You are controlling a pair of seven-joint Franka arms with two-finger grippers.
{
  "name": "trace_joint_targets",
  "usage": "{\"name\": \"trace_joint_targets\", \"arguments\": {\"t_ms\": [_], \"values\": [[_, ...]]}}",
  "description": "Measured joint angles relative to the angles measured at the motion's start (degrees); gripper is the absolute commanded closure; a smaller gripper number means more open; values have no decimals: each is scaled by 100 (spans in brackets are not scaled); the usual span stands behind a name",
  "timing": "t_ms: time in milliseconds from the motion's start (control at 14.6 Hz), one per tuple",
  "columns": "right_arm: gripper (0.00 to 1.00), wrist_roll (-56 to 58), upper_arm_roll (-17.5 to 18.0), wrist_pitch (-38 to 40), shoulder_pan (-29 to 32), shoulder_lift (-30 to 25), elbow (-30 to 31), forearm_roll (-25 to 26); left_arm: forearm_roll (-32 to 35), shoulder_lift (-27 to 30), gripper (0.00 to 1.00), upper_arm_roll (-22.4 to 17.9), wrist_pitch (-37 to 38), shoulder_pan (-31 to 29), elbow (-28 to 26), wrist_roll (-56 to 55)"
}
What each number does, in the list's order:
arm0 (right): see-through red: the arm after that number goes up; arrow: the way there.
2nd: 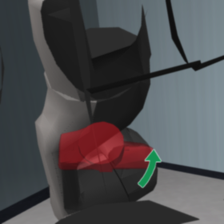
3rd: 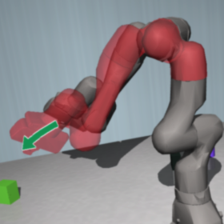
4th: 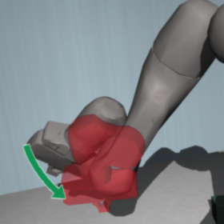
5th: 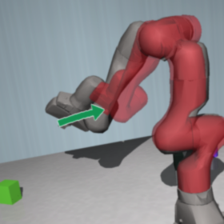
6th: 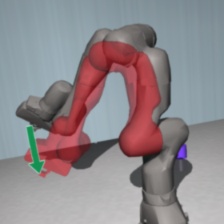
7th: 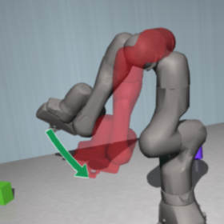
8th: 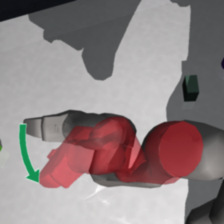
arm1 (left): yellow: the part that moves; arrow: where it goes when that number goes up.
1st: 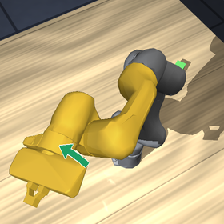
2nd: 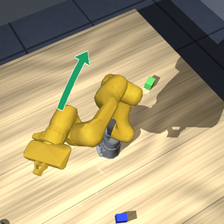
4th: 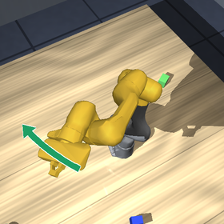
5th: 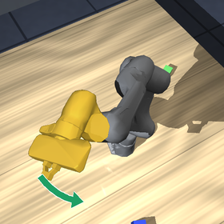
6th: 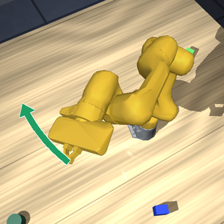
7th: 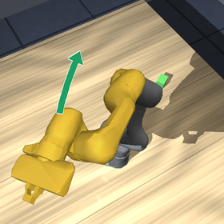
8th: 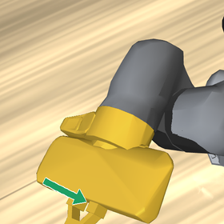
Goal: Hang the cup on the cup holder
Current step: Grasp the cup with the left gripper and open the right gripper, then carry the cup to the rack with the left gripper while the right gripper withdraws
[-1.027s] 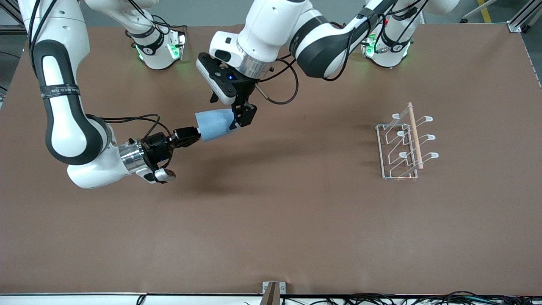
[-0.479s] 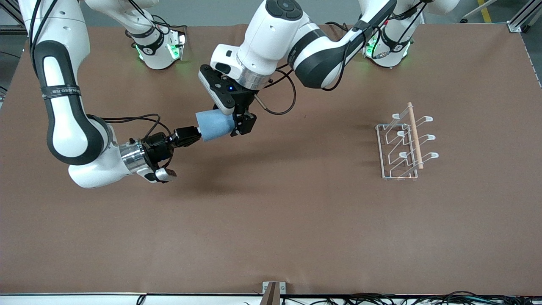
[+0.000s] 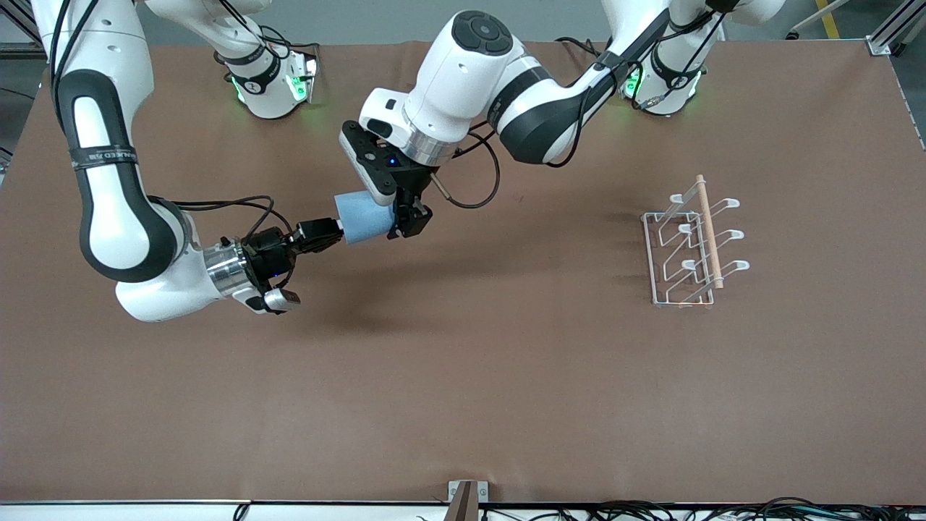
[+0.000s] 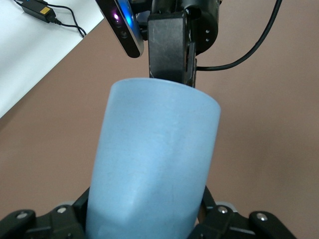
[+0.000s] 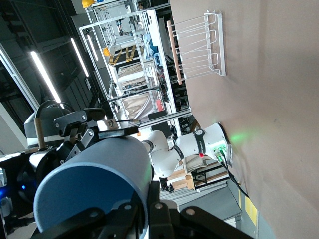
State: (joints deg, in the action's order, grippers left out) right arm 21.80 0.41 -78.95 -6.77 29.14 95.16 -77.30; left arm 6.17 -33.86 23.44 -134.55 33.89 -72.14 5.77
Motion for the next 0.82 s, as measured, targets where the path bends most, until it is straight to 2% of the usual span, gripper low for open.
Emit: {"name": "trace_joint_targets", "arguments": {"t_ms": [68, 137, 205, 548, 685, 822], "values": [[90, 0, -2, -3, 0, 1, 0, 0, 0, 0, 67, 1, 0, 0, 0, 7], [58, 0, -3, -1, 0, 0, 0, 0, 0, -2, 74, 0, 0, 0, 0, 11], [1, 0, -2, 30, 0, 0, 0, 0, 12, -6, 76, -10, 0, -2, 0, 11], [0, -5, -28, 112, 1, 1, 2, 1, 354, -13, 76, -19, 253, -75, 28, 20], [0, -11, -43, 31, 1, 1, 16, 51, 512, 26, 75, -18, 868, -170, 115, 115], [0, -10, -125, -126, 7, -14, 67, 362, 676, 143, 75, -32, 1692, -408, 170, 388]]}}
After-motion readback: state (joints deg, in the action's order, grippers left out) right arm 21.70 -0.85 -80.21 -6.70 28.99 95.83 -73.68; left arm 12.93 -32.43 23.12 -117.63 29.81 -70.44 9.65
